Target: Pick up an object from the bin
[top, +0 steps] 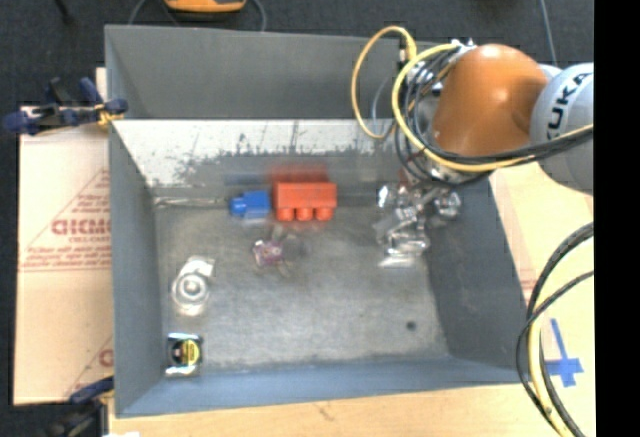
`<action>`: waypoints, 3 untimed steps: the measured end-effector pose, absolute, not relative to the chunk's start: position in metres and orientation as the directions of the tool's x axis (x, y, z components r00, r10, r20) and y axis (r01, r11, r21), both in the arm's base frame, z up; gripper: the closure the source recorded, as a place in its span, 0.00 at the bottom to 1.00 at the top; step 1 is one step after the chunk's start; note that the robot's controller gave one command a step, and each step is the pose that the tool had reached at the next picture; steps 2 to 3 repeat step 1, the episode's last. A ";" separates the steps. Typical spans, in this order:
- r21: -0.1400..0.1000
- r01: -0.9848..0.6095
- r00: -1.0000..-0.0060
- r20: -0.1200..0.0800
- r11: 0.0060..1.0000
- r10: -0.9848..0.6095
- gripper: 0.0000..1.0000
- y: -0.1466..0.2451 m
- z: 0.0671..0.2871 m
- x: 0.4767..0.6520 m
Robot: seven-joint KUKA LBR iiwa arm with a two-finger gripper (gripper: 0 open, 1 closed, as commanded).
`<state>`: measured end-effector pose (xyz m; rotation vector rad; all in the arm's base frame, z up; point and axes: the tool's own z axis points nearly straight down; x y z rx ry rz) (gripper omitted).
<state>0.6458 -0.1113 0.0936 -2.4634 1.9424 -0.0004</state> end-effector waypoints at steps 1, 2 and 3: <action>-0.016 -0.811 0.585 0.001 -0.585 -0.811 0.00 -0.105 0.075 0.657; -0.016 -0.811 0.585 0.001 -0.585 -0.811 0.00 -0.105 0.075 0.657; -0.016 -0.811 0.585 0.001 -0.585 -0.811 0.00 -0.105 0.075 0.657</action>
Offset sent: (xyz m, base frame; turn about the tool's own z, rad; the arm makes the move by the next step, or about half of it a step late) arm 0.0074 0.0030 -0.0236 -0.3930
